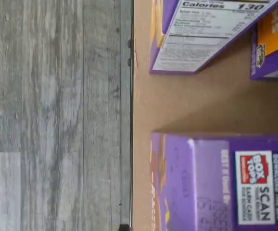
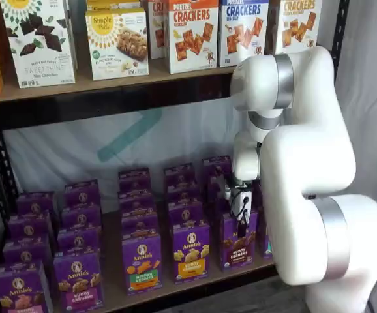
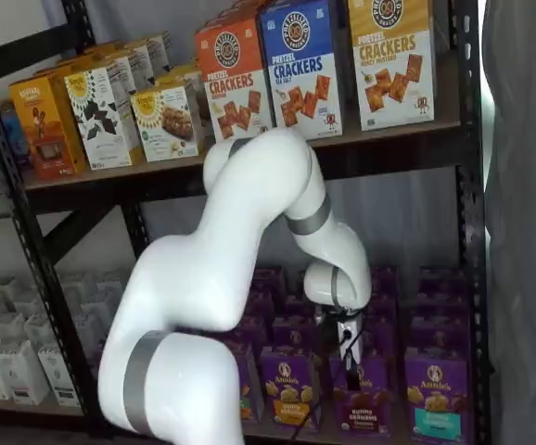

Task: Pick up the purple box with a brown patch in the center, on the bottom shelf, the fifth box from the left

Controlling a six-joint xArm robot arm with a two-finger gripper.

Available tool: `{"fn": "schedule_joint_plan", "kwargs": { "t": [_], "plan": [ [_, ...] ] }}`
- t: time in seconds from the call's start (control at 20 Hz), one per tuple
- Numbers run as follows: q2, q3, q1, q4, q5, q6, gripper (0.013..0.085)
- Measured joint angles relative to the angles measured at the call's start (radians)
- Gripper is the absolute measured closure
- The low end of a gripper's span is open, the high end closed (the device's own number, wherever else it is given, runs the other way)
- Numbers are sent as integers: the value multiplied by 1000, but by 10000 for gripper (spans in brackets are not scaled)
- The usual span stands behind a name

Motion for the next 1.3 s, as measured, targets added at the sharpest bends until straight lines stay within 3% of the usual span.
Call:
{"fn": "schedule_joint_plan", "kwargs": {
  "t": [0.2,0.55,0.95,1.3],
  "plan": [
    [0,5,0,-3,-5,3,370],
    [-1,14,0,-11,-16,10,370],
    [-1,22,2,-15,-30,15,570],
    [0,24,4,-9,-38,11,570]
  ]
}}
